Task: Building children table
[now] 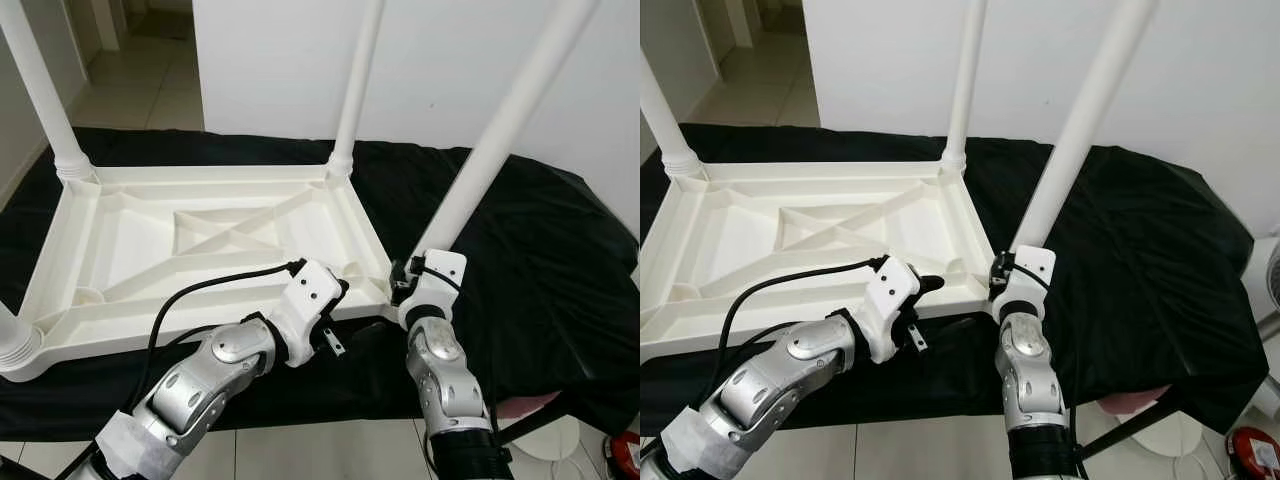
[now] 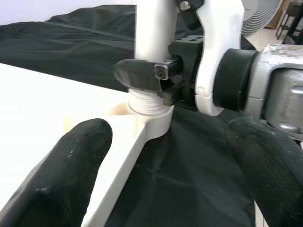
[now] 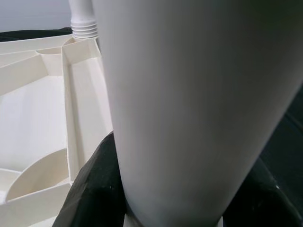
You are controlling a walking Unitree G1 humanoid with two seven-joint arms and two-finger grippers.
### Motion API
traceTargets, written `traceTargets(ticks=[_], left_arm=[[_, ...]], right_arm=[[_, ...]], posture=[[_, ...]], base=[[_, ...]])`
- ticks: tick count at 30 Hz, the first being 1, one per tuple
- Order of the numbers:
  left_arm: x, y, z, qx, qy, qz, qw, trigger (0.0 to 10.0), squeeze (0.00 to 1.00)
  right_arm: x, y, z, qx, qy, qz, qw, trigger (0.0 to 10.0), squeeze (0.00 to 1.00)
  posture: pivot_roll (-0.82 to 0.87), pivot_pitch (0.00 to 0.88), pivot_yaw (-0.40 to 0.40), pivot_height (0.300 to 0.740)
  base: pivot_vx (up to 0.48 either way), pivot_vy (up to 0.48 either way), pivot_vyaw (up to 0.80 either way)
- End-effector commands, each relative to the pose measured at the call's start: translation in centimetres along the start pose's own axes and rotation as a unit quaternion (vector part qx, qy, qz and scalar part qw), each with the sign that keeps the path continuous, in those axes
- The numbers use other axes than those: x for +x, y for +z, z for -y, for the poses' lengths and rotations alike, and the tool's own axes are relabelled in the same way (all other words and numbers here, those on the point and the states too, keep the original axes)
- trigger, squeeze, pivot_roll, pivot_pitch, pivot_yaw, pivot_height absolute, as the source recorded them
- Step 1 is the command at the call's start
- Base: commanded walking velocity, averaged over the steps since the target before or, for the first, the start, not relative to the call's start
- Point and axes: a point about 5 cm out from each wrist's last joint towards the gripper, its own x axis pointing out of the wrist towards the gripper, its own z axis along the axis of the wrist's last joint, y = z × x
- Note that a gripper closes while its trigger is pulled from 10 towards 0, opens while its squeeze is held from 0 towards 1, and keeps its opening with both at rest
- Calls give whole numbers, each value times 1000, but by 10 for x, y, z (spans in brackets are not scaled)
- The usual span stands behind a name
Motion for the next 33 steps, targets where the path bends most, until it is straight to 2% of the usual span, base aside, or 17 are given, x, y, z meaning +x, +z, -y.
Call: traceTargets(ticks=[1, 7, 8, 11, 12, 17, 19, 22, 23, 24, 25, 28, 30, 31, 32, 33], left_arm=[[2, 3, 10, 4, -79, 3, 997, 10000, 0], [2, 2, 12, 3, -80, 2, 997, 10000, 0], [2, 2, 12, 3, -79, 2, 997, 10000, 0], [2, 2, 12, 3, -79, 2, 997, 10000, 0], [2, 2, 12, 2, -79, 3, 997, 10000, 0], [2, 2, 12, 2, -77, 4, 997, 10000, 0], [2, 1, 11, 3, -76, 2, 997, 10000, 0], [1, 0, 11, 2, -77, -1, 997, 10000, 0], [1, -1, 11, 2, -76, -2, 997, 10000, 0], [1, -1, 10, 2, -76, -3, 997, 10000, 0], [1, -1, 10, 2, -76, -3, 997, 10000, 0], [1, 0, 9, 2, -74, -3, 997, 10000, 0], [1, 0, 9, 2, -74, -3, 997, 10000, 0], [1, 0, 9, 3, -72, -3, 997, 10000, 0], [1, 0, 9, 3, -72, -3, 997, 10000, 0], [1, 0, 8, 3, -69, -3, 998, 10000, 0]], right_arm=[[-9, -17, 5, 16, -30, -40, 999, 10000, 0], [-7, -13, 4, 18, -24, -36, 999, 10000, 0], [-6, -12, 3, 18, -20, -35, 999, 10000, 231], [-6, -11, 2, 19, -17, -35, 999, 10000, 231], [-6, -11, 1, 18, -10, -35, 999, 10000, 1000], [-4, -10, 1, 19, 33, -33, 999, 10000, 1000], [1, -10, 8, 15, 66, -27, 997, 10000, 1000], [4, -8, 15, 11, 75, -20, 997, 10000, 1000], [7, -7, 16, 8, 100, -20, 995, 10000, 686], [8, -6, 17, 0, 122, -21, 992, 10000, 0], [8, -6, 17, 0, 122, -21, 992, 10000, 0], [11, -6, 20, -23, 199, -22, 979, 10000, 0], [11, -6, 20, -23, 199, -22, 979, 10000, 0], [11, -5, 21, -38, 236, -19, 971, 10000, 0], [11, -5, 21, -38, 236, -19, 971, 10000, 0], [11, -4, 22, -58, 267, -12, 962, 10000, 0]], posture=[[-21, 0, -94, 740], [-18, 0, -100, 740], [-18, 0, -103, 740], [-18, 0, -103, 740], [-18, 0, -105, 740], [-19, 0, -105, 740], [-21, 0, -103, 740], [-22, 0, -103, 740], [-21, 0, -101, 740], [-23, 0, -97, 740], [-23, 0, -97, 740], [-20, 0, -99, 740], [-20, 0, -99, 740], [-21, 0, -98, 740], [-21, 0, -98, 740], [-23, 0, -93, 740]], base=[[0, 0, 0], [0, 0, 0], [0, 0, 0], [0, 0, 0], [0, 0, 0], [0, 0, 0], [0, 0, 0], [0, 0, 0], [0, 0, 0], [0, 0, 0], [0, 0, 0], [0, 0, 0], [0, 0, 0], [0, 0, 0], [0, 0, 0], [0, 0, 0]])
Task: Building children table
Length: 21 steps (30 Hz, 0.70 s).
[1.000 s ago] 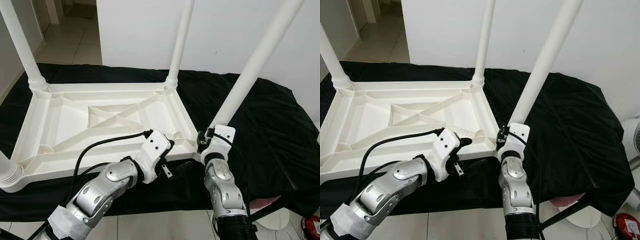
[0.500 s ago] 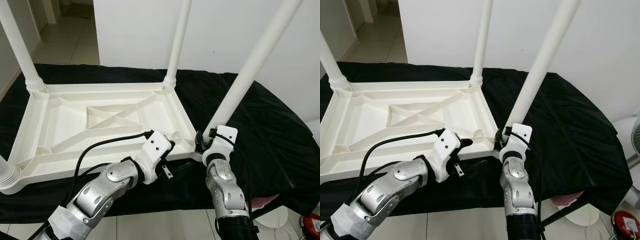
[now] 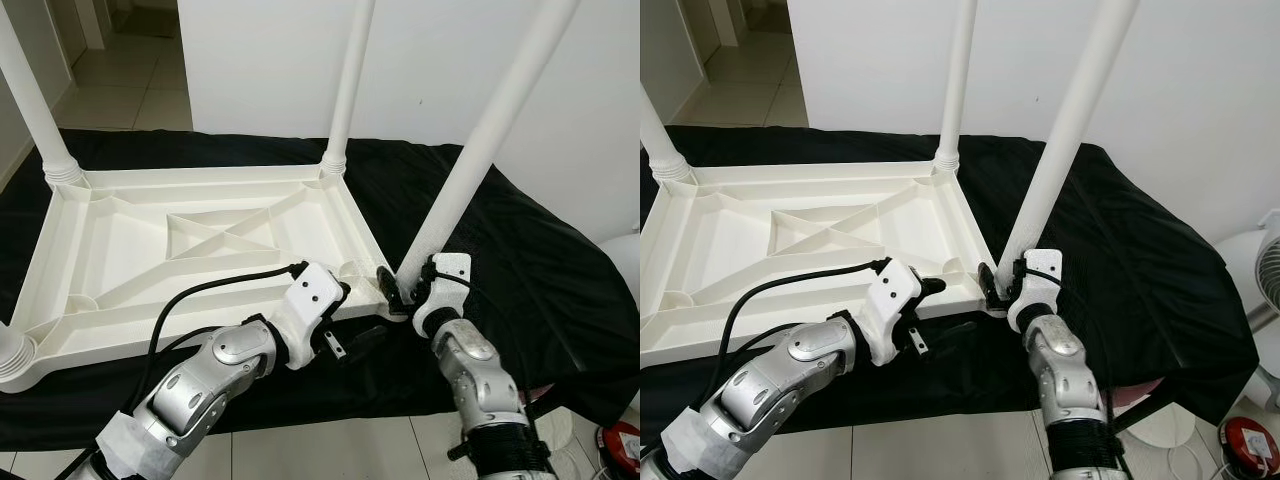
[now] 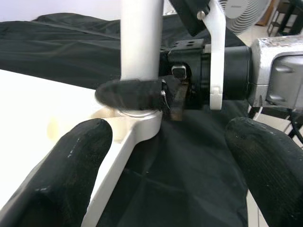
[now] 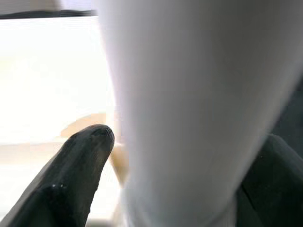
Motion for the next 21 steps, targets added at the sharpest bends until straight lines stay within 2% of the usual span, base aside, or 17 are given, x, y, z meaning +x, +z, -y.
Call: traceTargets(ticks=[1, 2, 8, 14, 15, 17, 19, 21], left_arm=[[1, 1, 6, 3, -66, 0, 998, 10000, 0], [1, 1, 6, 3, -66, 0, 998, 10000, 0], [1, 3, 4, 6, -64, 1, 998, 10000, 0], [1, 3, 4, 6, -64, 1, 998, 10000, 0], [1, 4, 3, 7, -64, 1, 998, 10000, 0], [1, 4, 3, 7, -64, 1, 998, 10000, 0], [1, 4, 2, 9, -62, 2, 998, 10000, 0], [1, 5, 2, 9, -61, 3, 998, 10000, 0]], right_arm=[[0, 1, 1, -23, 40, 6, 999, 10000, 0], [0, 1, 1, -23, 40, 6, 999, 10000, 0], [5, 4, 8, -76, 130, 3, 989, 10000, 0], [8, 5, 10, -85, 146, -1, 986, 10000, 0], [12, 2, 13, -101, 159, -14, 982, 9216, 0], [12, 2, 13, -101, 159, -14, 982, 9216, 0], [16, -4, 18, -119, 179, -44, 976, 4471, 0], [17, -7, 20, -124, 184, -57, 973, 4784, 0]], posture=[[-23, 0, -93, 740], [-23, 0, -93, 740], [-20, 0, -87, 740], [-19, 0, -85, 740], [-15, 0, -86, 740], [-15, 0, -86, 740], [-13, 0, -86, 740], [-13, 0, -87, 740]], base=[[0, 0, 0], [0, 0, 0], [0, 0, 0], [0, 0, 0], [0, 0, 0], [0, 0, 0], [0, 0, 0], [0, 0, 0]])
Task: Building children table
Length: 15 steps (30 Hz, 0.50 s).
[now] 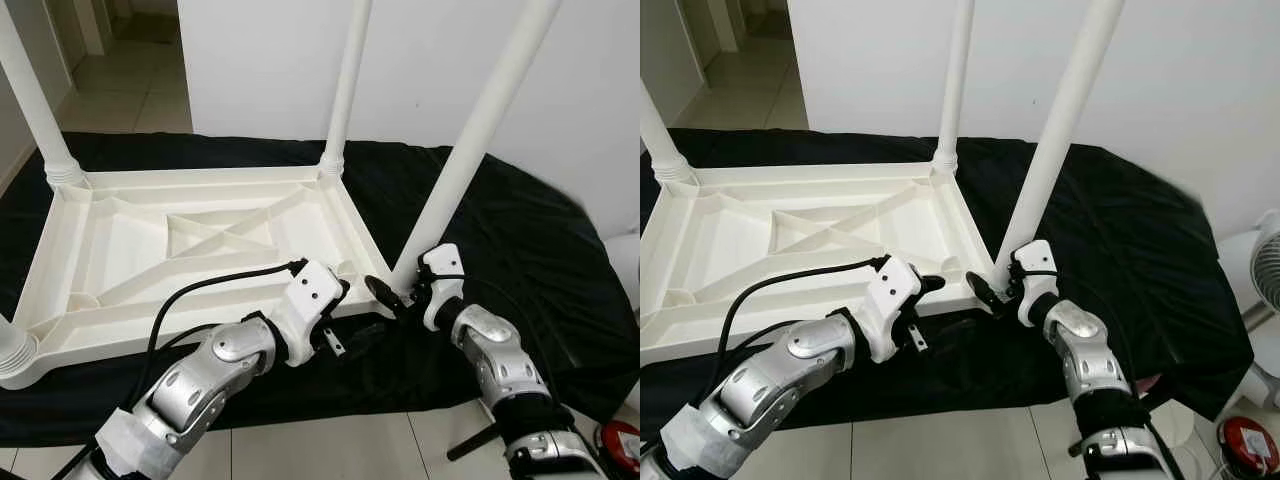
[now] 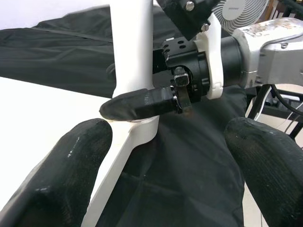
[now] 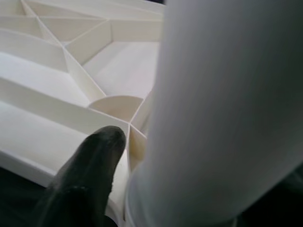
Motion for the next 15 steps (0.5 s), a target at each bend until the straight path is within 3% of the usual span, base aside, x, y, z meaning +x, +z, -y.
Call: traceTargets(ticks=[1, 4, 5, 7, 8, 9, 14, 15], left_arm=[[0, 2, 5, 3, -63, 1, 998, 10000, 0], [0, 2, 5, 3, -63, 1, 998, 10000, 0], [0, 2, 5, 3, -63, 1, 998, 10000, 0], [0, 2, 5, 3, -63, 1, 998, 10000, 0], [0, 2, 5, 3, -63, 1, 998, 10000, 0], [0, 2, 5, 3, -63, 1, 998, 10000, 0], [0, 2, 6, 2, -64, 1, 998, 10000, 0], [0, 2, 6, 2, -65, 1, 998, 10000, 0]], right_arm=[[-2, -13, 0, -5, 21, -39, 999, 4784, 0], [-3, -16, 1, -9, 24, -45, 999, 4039, 0], [-4, -19, 3, -12, 28, -52, 998, 3059, 0], [-4, -19, 3, -12, 28, -52, 998, 3059, 0], [-5, -21, 4, -14, 32, -54, 998, 275, 0], [-7, -22, 5, -13, 34, -55, 998, 0, 0], [-8, -25, 6, -13, 41, -57, 997, 0, 0], [-9, -26, 6, -13, 43, -56, 997, 4392, 0]], posture=[[-11, 0, -88, 740], [-11, 0, -88, 740], [-11, 0, -87, 740], [-11, 0, -87, 740], [-11, 0, -87, 740], [-13, 0, -84, 740], [-13, 0, -84, 740], [-16, 0, -84, 740]], base=[[0, 0, 0], [0, 0, 0], [0, 0, 0], [0, 0, 0], [0, 0, 0], [0, 0, 0], [0, 0, 0], [0, 0, 0]])
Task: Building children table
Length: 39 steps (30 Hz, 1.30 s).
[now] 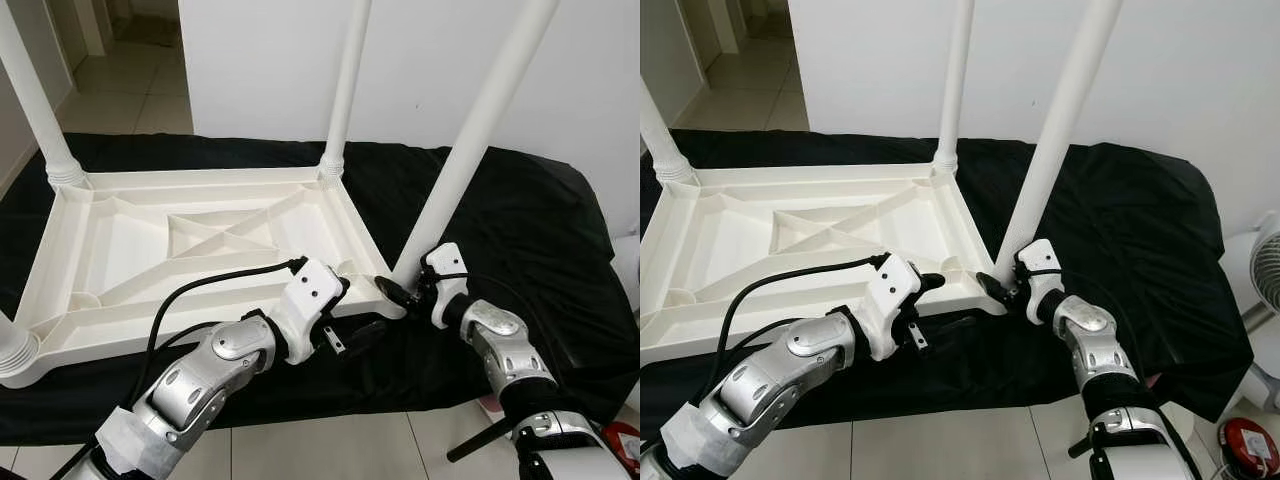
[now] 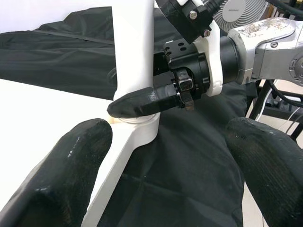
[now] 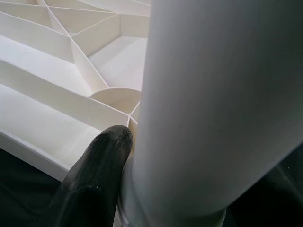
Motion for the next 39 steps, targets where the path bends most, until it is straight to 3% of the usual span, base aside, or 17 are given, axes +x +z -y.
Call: traceTargets(ticks=[1, 2, 10, 15, 21, 24, 26, 27, 28, 30, 33, 39], left_arm=[[0, 1, 6, 1, -64, 0, 998, 10000, 0], [0, 1, 6, 1, -64, 0, 998, 10000, 0], [0, 0, 8, -2, -67, 0, 998, 10000, 0], [0, -1, 10, -5, -69, 0, 998, 10000, 0], [0, -2, 12, -8, -72, -2, 997, 10000, 0], [0, -2, 12, -8, -72, -2, 997, 10000, 0], [0, -3, 13, -9, -75, -1, 997, 10000, 0], [0, -3, 13, -9, -75, -1, 997, 10000, 0], [1, -3, 14, -9, -75, -1, 997, 10000, 0], [0, -3, 14, -9, -75, -2, 997, 10000, 0], [0, -3, 14, -10, -75, -2, 997, 10000, 0], [-1, -3, 15, -10, -77, -2, 997, 10000, 0]], right_arm=[[-7, -19, -3, 10, 15, -45, 999, 4392, 0], [-7, -20, -3, 12, 8, -45, 999, 10000, 0], [1, -21, -8, 59, -68, -44, 995, 10000, 0], [7, -17, -13, 105, -129, -28, 986, 10000, 0], [5, -7, -23, 141, -249, -7, 958, 10000, 0], [5, -7, -23, 141, -249, -7, 958, 10000, 0], [3, -4, -39, 155, -336, -15, 929, 10000, 0], [3, -4, -39, 155, -336, -15, 929, 10000, 0], [1, -4, -46, 163, -378, -24, 911, 10000, 0], [-2, -3, -52, 170, -413, -36, 894, 10000, 0], [3, -1, -62, 180, -398, -34, 899, 10000, 0], [5, 1, -63, 186, -389, -32, 902, 10000, 0]], posture=[[-16, 0, -84, 740], [-17, 0, -85, 740], [-27, 0, -84, 740], [-29, 0, -84, 740], [-32, 0, -92, 740], [-32, 0, -92, 740], [-31, 0, -94, 740], [-31, 0, -94, 740], [-30, 0, -94, 740], [-30, 0, -94, 740], [-25, 0, -95, 740], [-25, 0, -94, 740]], base=[[0, 0, 0], [0, 0, 0], [0, 0, 0], [0, 0, 0], [0, 0, 0], [0, 0, 0], [0, 0, 0], [0, 0, 0], [0, 0, 0], [0, 0, 0], [0, 0, 0], [0, 0, 0]])
